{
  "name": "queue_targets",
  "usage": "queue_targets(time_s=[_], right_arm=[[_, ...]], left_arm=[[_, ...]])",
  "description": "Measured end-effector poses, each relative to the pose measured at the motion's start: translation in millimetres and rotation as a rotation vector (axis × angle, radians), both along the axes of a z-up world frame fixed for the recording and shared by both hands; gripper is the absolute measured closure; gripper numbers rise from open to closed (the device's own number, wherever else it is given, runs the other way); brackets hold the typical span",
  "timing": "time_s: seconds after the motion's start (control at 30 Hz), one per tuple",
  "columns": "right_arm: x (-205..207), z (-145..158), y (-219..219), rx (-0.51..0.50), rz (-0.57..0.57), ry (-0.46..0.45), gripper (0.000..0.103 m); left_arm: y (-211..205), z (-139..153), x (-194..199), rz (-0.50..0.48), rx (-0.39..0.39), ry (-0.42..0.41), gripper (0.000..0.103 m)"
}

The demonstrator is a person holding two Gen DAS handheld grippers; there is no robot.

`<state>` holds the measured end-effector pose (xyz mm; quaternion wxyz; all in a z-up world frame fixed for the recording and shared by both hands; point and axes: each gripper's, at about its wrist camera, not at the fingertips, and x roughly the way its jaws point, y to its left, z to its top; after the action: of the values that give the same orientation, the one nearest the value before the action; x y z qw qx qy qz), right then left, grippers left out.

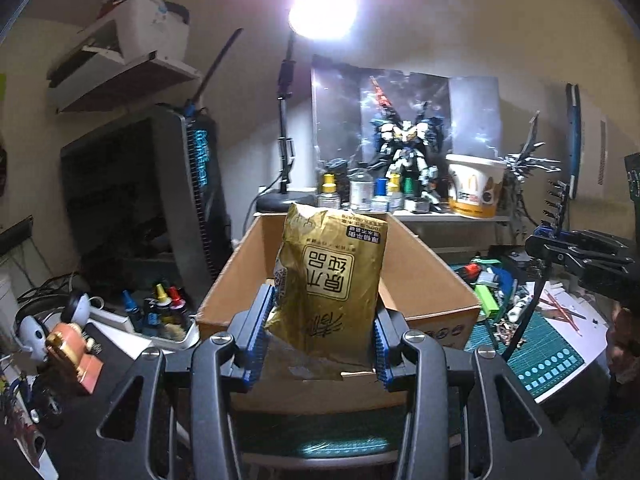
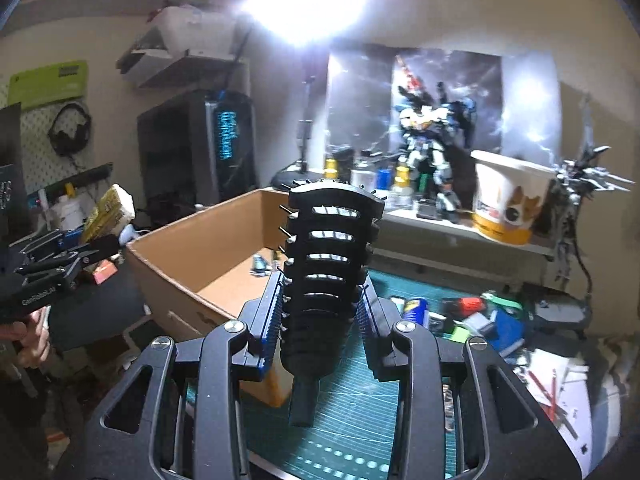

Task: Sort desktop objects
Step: 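Carry the gold bag and ribbed part toward the cardboard box with both tools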

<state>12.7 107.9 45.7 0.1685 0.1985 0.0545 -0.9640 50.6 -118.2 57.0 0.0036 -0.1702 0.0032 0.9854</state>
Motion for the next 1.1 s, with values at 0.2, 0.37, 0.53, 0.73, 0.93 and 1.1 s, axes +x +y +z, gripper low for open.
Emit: queue_targets(time_s=[0.2,0.37,0.53,0.73,0.93,1.1], right_arm=[[-2.5,-2.7,-17.4,-0.001,0.059,-0.006,0.07],[-6.3,-5.1,-28.0,-0.005,0.095,-0.012,0.07],[-9.2,-5.3,-35.5,-0.014,0.132,-0.018,0.07],[-11.1,-7.0,-45.7,-0.018,0.174,-0.028,0.07],[-15.0,-13.0,-55.6,-0.014,0.209,-0.046,0.07],[-21.3,-19.0,-60.5,-0.014,0.232,-0.072,0.07]], left_arm=[[-12.2,-1.5,7.0,0.062,-0.006,-0.013,0.06],[-18.0,-4.2,11.4,0.087,-0.009,-0.026,0.06],[-23.1,-7.3,14.8,0.108,-0.008,-0.041,0.06],[-28.7,-8.9,19.0,0.133,-0.007,-0.056,0.06],[-35.5,-14.7,15.0,0.166,0.009,-0.099,0.06],[-41.4,-20.1,10.8,0.195,0.024,-0.138,0.06]])
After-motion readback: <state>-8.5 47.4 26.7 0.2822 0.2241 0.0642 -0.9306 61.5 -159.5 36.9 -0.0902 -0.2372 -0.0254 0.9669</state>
